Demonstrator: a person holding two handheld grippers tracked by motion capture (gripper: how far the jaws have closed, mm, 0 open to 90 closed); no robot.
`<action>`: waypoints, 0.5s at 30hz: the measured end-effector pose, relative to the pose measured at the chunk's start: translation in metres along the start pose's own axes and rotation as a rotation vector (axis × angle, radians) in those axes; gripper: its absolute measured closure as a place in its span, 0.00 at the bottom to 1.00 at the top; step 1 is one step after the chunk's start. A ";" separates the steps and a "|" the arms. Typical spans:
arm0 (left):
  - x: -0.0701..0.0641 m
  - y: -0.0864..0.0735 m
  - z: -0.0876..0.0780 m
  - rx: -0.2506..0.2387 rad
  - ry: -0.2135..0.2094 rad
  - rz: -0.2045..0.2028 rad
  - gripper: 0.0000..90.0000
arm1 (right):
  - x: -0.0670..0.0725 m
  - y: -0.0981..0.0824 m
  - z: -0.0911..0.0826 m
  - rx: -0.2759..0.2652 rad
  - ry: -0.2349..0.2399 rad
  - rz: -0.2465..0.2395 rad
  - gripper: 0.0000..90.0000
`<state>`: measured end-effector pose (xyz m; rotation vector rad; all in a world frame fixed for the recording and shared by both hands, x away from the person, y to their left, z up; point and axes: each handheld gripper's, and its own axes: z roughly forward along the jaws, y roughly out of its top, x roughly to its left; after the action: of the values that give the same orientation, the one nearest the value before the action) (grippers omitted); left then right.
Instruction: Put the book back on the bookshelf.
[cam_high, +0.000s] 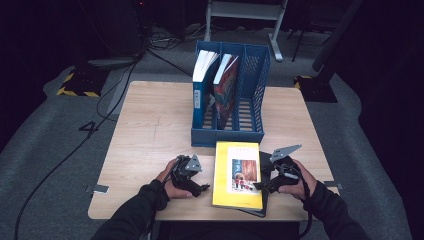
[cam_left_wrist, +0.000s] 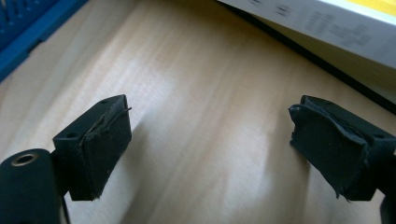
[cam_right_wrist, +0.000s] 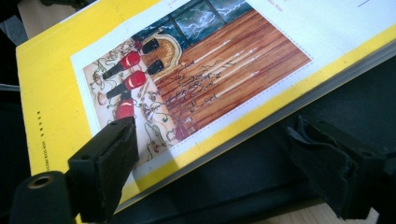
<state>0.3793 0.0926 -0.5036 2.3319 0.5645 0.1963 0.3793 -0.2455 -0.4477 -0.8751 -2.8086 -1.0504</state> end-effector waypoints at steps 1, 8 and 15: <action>0.002 0.002 0.002 -0.003 0.004 -0.003 0.14 | 0.000 0.002 0.000 0.011 -0.001 0.003 0.17; 0.015 0.013 0.009 0.003 0.020 -0.026 0.17 | 0.003 0.018 0.002 0.167 0.005 0.012 0.18; 0.018 0.019 0.015 0.000 0.019 -0.021 0.18 | 0.006 0.021 0.004 0.187 0.026 -0.009 0.17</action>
<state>0.4066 0.0790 -0.5021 2.3251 0.5982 0.2082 0.3856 -0.2273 -0.4374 -0.8240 -2.8332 -0.7766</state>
